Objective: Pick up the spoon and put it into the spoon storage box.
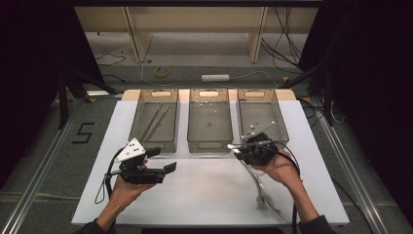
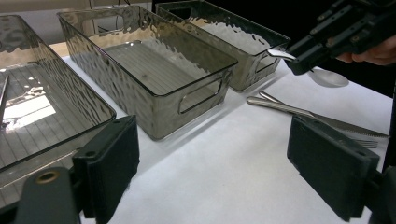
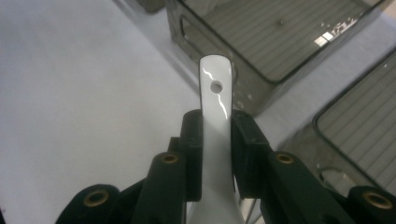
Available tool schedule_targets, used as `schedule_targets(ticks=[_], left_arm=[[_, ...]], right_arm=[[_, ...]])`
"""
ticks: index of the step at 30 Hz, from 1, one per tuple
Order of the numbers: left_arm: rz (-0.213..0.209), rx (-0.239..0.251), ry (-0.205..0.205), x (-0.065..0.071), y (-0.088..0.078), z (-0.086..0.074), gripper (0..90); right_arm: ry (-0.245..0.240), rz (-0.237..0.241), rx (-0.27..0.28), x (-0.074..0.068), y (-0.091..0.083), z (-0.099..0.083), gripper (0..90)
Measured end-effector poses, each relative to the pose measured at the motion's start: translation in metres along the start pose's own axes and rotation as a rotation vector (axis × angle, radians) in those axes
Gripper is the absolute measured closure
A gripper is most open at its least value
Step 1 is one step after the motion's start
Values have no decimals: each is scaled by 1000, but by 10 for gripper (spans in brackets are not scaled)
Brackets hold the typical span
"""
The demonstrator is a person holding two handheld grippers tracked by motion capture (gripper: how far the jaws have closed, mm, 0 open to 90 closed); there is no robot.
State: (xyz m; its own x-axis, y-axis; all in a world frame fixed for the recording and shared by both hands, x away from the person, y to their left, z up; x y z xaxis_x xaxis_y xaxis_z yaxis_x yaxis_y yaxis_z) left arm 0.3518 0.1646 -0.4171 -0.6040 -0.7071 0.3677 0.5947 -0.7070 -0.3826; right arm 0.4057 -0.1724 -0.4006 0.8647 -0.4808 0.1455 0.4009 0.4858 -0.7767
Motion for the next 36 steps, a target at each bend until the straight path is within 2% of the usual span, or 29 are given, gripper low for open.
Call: schedule_targets(ticks=[9,20,36], left_arm=[[1,0,8,0,0,0,166],[-1,10,6,1,-1,0,166],[-2,27,7,1,-2,1,166]], right_arm=[[-12,-19,22,13,11,32,765],[12,-31,48,32,28,64,765],[65,-64,64,54,54,89,765]])
Point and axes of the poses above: each handheld gripper's, and its own axes: y roughly forward along the jaws, z roughly out of its top, x roughly to its right, the point moved 2 cm from there along y, roughly forward along the jaws, and after that the axes turned 12 degrees about -y, right-handed, at the moved point
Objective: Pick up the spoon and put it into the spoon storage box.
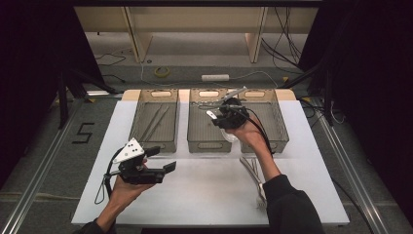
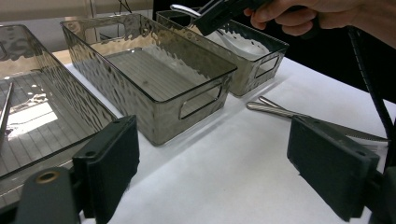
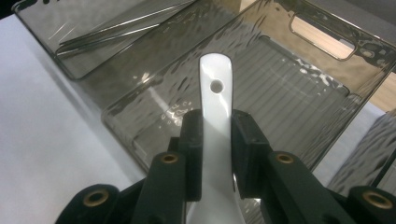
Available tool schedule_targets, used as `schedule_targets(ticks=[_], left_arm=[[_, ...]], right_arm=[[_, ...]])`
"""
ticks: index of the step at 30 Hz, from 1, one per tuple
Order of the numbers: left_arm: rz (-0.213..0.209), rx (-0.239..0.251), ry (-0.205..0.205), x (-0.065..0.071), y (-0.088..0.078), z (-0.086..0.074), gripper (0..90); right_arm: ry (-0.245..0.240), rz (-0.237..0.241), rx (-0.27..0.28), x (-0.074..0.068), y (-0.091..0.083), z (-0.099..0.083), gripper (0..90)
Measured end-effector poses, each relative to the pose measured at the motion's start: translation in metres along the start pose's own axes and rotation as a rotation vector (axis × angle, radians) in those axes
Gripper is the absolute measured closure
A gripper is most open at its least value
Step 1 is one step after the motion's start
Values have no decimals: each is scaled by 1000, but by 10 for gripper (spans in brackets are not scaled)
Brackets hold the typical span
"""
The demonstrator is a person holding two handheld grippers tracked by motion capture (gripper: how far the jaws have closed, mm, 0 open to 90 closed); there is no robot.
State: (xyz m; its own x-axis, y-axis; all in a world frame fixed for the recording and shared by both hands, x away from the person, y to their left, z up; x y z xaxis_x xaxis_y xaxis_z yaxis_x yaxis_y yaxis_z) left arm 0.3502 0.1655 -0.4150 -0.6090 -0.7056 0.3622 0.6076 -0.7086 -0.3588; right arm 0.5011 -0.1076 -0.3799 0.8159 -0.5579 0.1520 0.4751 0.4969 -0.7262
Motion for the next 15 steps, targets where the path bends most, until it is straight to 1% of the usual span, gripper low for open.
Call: schedule_targets(ticks=[3,5,8,9,11,12,15], left_arm=[[3,1,2,0,0,0,163],[2,4,4,0,0,0,163],[2,8,8,1,-1,0,163],[2,13,9,1,-1,0,163],[-1,18,6,1,-1,0,163],[0,18,8,1,-1,0,163],[-1,20,11,1,-1,0,160]], right_arm=[[20,-3,-2,4,5,3,765],[17,-7,-10,6,9,5,765],[31,-20,-18,9,14,8,764],[28,-22,-16,10,16,9,764],[43,-30,-14,12,19,11,764],[44,-32,-10,14,21,11,765],[53,-36,-21,16,26,12,764]])
Point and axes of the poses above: each handheld gripper's, and its own axes: y roughly forward along the jaws, z roughly out of its top, x roughly to its right, the point moved 2 cm from there along y, roughly forward along the jaws, and after that the axes turned 12 degrees about -y, right-handed, at the moved point
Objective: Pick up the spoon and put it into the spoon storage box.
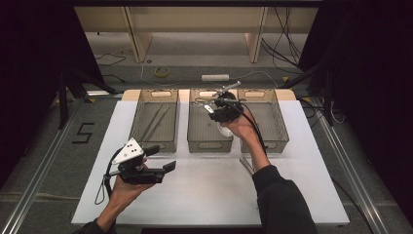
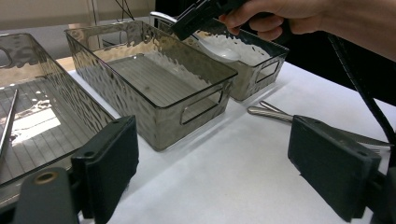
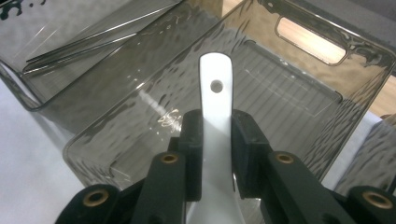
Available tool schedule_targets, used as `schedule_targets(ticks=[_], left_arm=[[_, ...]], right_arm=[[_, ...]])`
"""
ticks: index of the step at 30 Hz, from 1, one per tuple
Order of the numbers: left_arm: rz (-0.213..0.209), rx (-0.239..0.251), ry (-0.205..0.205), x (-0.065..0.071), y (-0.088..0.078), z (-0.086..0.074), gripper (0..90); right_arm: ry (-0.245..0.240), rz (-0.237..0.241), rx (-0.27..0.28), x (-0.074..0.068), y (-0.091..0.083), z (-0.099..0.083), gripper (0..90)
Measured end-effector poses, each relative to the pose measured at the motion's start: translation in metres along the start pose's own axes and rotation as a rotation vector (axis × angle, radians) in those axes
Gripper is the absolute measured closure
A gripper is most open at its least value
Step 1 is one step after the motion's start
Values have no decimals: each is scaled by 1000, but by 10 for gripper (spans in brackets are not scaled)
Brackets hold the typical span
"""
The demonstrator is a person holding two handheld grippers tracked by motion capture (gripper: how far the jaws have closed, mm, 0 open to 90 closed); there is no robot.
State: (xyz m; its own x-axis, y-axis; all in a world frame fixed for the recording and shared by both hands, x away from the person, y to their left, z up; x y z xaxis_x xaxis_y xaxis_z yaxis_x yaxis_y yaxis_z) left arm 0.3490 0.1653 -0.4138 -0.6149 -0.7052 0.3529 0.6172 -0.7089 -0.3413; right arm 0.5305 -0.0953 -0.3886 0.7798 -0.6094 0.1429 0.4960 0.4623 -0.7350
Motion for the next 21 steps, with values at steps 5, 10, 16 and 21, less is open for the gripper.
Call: schedule_targets(ticks=[5,10,16,21], left_arm=[[-5,3,2,0,0,0,160],[-3,1,5,1,1,0,160],[-2,-6,12,0,0,0,160],[-1,-7,16,1,1,0,160]], right_arm=[[7,-7,-16,1,6,0,764],[18,-13,-25,2,12,1,764],[26,-22,-35,2,17,1,764],[31,-32,-52,4,23,1,764]])
Point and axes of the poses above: each handheld gripper's, and its own axes: y roughly forward along the jaws, z roughly out of its top, x roughly to its right, the point moved 2 cm from there along y, roughly forward along the jaws, and after that the axes turned 12 degrees about -y, right-handed, at the moved point
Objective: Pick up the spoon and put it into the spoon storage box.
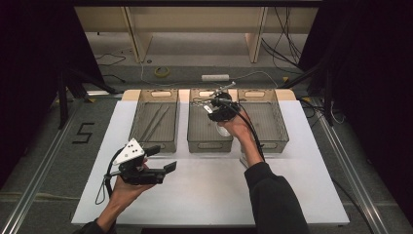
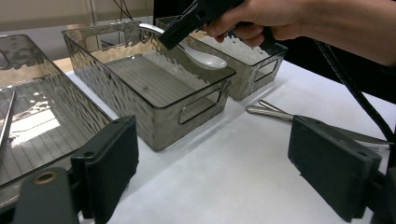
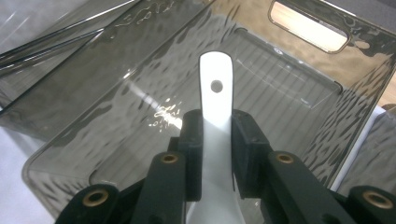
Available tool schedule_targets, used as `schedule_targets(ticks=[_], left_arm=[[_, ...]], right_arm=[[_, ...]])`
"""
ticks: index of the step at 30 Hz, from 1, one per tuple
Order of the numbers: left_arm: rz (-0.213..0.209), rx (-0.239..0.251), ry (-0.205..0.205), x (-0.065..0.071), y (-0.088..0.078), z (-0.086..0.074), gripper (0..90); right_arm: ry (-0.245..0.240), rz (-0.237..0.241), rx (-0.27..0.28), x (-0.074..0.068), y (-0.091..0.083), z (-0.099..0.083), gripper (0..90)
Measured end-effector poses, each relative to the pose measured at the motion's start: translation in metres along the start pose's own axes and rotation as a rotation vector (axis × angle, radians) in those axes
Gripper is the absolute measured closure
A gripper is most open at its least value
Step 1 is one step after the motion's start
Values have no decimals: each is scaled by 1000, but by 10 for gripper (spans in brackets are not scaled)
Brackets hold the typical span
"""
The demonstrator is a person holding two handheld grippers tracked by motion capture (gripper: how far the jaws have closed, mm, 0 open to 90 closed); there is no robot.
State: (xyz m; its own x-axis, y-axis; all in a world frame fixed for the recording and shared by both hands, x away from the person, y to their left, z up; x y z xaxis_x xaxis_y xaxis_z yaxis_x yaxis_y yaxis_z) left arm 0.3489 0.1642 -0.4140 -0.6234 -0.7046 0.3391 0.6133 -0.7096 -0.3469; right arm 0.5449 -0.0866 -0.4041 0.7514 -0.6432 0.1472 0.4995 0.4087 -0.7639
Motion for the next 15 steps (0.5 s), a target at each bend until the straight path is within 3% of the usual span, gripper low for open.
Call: schedule_targets(ticks=[15], left_arm=[[-2,-2,-1,1,0,0,160]], right_arm=[[3,0,-37,-3,14,-1,763]])
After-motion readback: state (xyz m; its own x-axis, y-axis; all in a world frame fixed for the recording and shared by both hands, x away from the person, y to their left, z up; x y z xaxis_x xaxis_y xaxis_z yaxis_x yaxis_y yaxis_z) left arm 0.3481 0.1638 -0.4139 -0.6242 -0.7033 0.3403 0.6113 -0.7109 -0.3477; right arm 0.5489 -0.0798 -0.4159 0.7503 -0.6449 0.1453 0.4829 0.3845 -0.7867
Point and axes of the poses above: each handheld gripper's, and its own axes: y roughly forward along the jaws, z roughly out of its top, x roughly to its right, the point moved 2 cm from there along y, roughly forward along the jaws, and after that the axes turned 12 degrees about -y, right-handed, at the moved point
